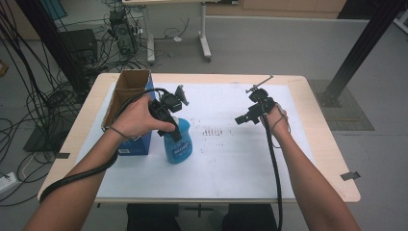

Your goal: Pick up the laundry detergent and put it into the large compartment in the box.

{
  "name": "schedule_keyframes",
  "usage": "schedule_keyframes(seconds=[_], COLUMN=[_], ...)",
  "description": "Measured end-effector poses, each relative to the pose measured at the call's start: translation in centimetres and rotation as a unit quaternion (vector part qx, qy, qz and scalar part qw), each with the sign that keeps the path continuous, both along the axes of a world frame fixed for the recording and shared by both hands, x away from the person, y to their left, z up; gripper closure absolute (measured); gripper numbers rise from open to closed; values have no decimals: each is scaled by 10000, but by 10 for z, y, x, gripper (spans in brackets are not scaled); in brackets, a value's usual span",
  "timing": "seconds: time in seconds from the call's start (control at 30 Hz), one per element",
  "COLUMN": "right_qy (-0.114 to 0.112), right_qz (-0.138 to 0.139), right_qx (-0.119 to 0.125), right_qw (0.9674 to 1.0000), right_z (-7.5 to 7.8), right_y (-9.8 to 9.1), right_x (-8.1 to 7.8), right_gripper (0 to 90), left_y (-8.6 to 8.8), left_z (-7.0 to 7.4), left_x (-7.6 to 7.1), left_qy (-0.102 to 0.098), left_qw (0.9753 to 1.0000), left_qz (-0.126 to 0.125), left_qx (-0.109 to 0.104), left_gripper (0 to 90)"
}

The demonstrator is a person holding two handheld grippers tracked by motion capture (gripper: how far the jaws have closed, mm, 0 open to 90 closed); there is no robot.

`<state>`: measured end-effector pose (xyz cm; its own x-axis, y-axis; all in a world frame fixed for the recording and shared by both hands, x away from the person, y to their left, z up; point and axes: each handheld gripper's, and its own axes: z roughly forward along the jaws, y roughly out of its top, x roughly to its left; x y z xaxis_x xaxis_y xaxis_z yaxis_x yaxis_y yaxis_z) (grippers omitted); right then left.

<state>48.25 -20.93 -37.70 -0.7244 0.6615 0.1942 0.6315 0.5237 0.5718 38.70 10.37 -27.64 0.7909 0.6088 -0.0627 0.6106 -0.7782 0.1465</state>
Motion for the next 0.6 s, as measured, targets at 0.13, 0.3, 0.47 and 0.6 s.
schedule_keyframes(seconds=[0.13, 0.3, 0.47, 0.6], right_qy=[1, -5, -24, -28], right_qz=[1, 3, 0, -6], right_qx=[-3, 8, -10, -11], right_qw=[10000, 10000, 10000, 10000], right_z=[0, 0, 1, 2], right_y=[0, 0, 0, -1], right_x=[0, 0, 0, -1], right_gripper=[57, 57, 57, 57], left_y=[-1, -2, -2, -2], left_z=[0, 0, 0, 0], left_x=[-1, -1, -2, -2], left_qy=[-5, -16, -26, -28], left_qw=[10000, 10000, 10000, 10000], left_qz=[-5, -18, -6, -5], left_qx=[22, 37, 37, 42], left_gripper=[381, 381, 381, 381])
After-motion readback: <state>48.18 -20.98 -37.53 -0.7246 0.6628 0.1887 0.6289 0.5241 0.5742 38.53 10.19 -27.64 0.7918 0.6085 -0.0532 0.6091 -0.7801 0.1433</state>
